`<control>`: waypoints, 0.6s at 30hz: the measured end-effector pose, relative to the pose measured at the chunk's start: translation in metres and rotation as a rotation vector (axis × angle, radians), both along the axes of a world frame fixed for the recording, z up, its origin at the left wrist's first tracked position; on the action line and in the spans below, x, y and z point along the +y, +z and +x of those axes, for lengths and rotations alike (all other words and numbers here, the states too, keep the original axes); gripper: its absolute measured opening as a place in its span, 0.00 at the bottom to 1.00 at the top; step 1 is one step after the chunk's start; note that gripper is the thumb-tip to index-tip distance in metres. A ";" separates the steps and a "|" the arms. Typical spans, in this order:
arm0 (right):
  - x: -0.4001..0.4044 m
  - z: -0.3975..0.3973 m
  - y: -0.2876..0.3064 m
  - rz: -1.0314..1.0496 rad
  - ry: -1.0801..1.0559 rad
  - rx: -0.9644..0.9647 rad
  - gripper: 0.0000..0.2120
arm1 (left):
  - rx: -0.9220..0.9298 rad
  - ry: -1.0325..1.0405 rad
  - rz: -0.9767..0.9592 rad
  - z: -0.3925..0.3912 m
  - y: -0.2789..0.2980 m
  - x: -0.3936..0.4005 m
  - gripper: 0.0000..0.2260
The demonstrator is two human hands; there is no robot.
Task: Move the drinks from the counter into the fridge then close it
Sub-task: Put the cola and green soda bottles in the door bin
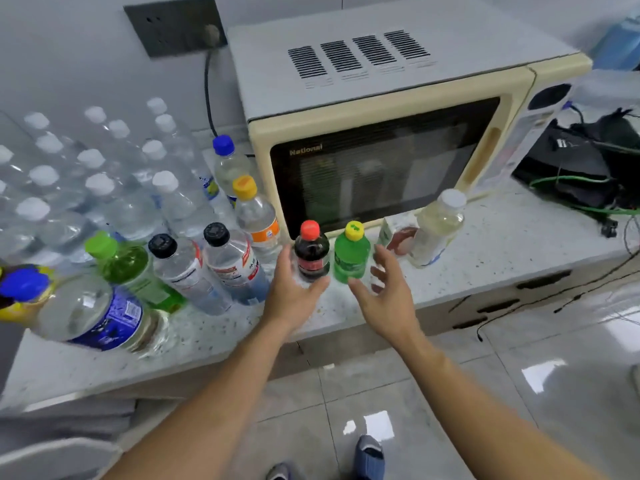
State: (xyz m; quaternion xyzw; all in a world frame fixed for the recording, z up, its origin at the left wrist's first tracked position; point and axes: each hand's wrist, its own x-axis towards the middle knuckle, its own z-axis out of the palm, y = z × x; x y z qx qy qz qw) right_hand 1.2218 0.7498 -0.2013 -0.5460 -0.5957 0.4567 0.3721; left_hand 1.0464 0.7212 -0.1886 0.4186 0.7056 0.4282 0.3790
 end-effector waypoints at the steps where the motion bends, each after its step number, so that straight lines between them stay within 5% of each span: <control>1: 0.010 -0.002 0.000 0.014 0.023 -0.001 0.37 | 0.024 0.011 0.002 0.001 -0.001 0.008 0.39; 9: 0.049 -0.011 -0.020 0.056 0.155 0.027 0.37 | 0.153 0.132 -0.068 0.004 -0.005 0.036 0.32; 18: 0.052 -0.014 -0.022 0.099 0.143 0.031 0.31 | -0.080 0.177 -0.036 0.006 -0.004 -0.021 0.22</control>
